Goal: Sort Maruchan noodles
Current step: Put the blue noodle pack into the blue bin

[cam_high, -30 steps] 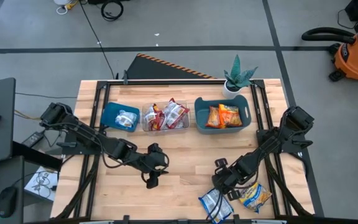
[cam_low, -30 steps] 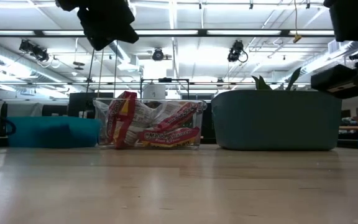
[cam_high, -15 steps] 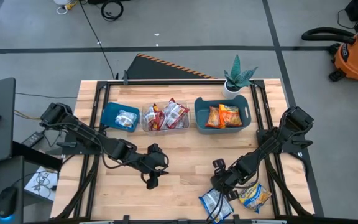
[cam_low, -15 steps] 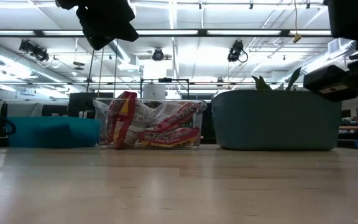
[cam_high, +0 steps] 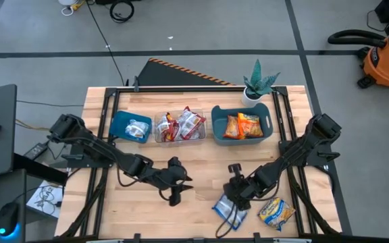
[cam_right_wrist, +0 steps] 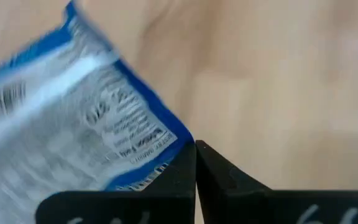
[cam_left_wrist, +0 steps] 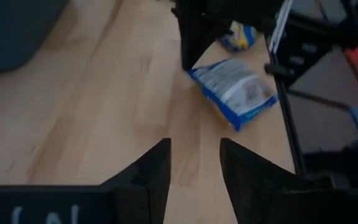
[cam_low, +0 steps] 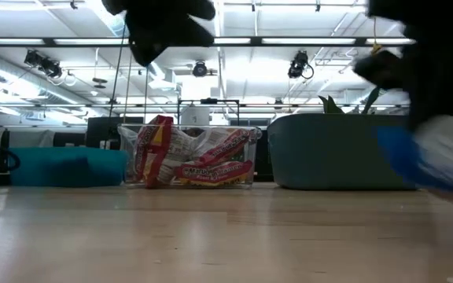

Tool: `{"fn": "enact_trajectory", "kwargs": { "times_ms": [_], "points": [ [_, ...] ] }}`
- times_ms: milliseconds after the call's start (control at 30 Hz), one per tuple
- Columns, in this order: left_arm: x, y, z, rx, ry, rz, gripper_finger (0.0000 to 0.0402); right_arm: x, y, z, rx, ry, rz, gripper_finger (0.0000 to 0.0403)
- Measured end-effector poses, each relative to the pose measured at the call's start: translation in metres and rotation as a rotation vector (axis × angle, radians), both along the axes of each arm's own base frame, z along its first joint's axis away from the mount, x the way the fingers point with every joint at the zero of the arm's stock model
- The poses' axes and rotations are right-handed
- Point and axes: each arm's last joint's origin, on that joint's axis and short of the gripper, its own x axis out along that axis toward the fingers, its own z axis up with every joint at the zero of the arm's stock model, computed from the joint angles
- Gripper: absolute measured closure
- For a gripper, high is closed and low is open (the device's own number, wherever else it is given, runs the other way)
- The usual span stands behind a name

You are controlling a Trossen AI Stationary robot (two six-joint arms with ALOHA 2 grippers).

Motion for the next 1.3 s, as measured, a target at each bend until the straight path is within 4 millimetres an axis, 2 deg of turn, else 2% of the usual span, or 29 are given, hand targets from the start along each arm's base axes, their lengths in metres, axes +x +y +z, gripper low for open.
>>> {"fn": "enact_trajectory", "kwargs": {
  "times_ms": [200,433,700,833,967,1100,1300],
  "points": [
    [0.01,0.005,0.0,-0.065,-0.054,0.048,0.0207,0.02,-0.003,0.037,-0.1,-0.131,-0.094,0.0397],
    [0.018,0.014,-0.001,-0.167,-0.081,0.127,0.0136,0.034,-0.002,0.069,-0.177,-0.264,-0.151,0.0398],
    [0.025,0.02,0.009,-0.15,-0.089,0.163,0.0128,0.047,-0.018,0.092,-0.204,-0.288,-0.247,0.0398],
    [0.026,0.021,0.012,-0.09,-0.062,0.175,0.0128,0.05,-0.028,0.097,-0.198,-0.263,-0.295,0.0398],
    [0.024,0.022,0.01,-0.057,-0.04,0.208,0.0127,0.053,-0.039,0.091,-0.157,-0.214,-0.341,0.0398],
    [0.027,0.022,0.001,-0.021,-0.029,0.247,0.0127,0.056,-0.043,0.082,-0.136,-0.2,-0.367,0.0398],
    [0.034,0.02,-0.015,0.02,-0.007,0.244,0.0127,0.059,-0.043,0.082,-0.108,-0.228,-0.375,0.0398]
  ]
}}
